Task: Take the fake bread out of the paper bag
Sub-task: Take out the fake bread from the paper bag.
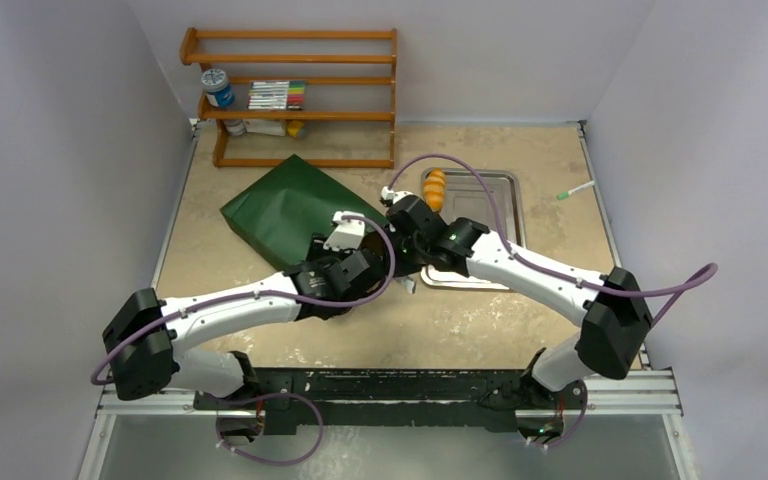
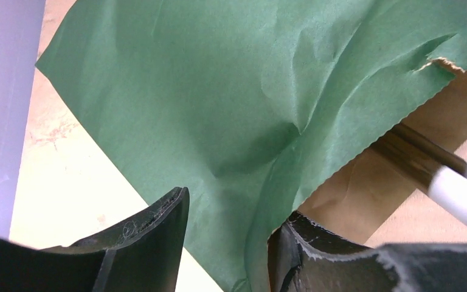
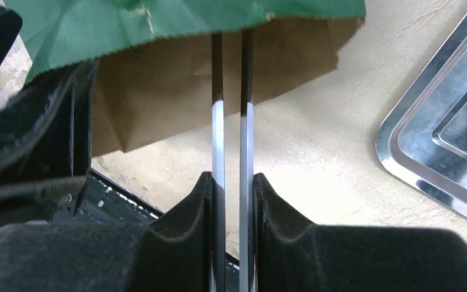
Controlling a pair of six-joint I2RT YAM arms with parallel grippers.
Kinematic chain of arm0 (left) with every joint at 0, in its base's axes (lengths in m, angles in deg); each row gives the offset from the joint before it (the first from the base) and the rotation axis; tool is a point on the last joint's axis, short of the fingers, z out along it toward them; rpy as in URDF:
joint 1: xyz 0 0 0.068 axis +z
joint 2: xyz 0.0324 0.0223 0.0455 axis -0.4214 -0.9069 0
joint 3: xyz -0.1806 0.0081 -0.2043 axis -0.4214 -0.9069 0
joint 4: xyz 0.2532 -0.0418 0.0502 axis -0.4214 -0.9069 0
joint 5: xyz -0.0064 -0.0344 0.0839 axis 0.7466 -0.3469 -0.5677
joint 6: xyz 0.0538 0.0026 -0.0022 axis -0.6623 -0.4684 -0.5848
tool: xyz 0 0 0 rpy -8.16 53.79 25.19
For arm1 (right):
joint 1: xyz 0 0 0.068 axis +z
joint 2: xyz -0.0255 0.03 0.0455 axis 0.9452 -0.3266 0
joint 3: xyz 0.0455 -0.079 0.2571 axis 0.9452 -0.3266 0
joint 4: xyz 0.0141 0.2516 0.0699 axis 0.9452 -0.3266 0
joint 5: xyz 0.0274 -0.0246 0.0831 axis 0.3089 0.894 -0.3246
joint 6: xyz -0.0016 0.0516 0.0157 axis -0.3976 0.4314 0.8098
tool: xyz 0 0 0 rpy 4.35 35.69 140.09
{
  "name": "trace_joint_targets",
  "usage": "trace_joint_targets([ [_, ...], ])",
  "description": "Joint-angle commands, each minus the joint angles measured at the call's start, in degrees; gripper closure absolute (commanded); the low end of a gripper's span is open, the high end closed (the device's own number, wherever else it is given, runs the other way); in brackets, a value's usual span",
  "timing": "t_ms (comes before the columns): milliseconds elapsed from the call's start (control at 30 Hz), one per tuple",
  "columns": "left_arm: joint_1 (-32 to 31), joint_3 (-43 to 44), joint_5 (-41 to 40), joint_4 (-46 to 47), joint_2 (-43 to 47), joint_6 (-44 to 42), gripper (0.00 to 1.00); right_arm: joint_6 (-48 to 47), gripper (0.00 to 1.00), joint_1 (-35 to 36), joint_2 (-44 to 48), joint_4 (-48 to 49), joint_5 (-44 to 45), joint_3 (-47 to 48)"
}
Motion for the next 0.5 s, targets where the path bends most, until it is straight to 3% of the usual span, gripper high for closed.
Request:
trace_joint_targets([
  [0, 4.0, 1.8, 0.5, 4.1, 0.2, -3.0, 0.54, 0.7, 1.0, 0.3, 4.1, 0.5, 0.8, -1.1],
  [467, 13.1, 6.2, 4.2, 8.3, -4.1, -6.6, 0.55, 4.4, 1.0, 3.6, 12.9, -2.9, 1.9, -5.7],
])
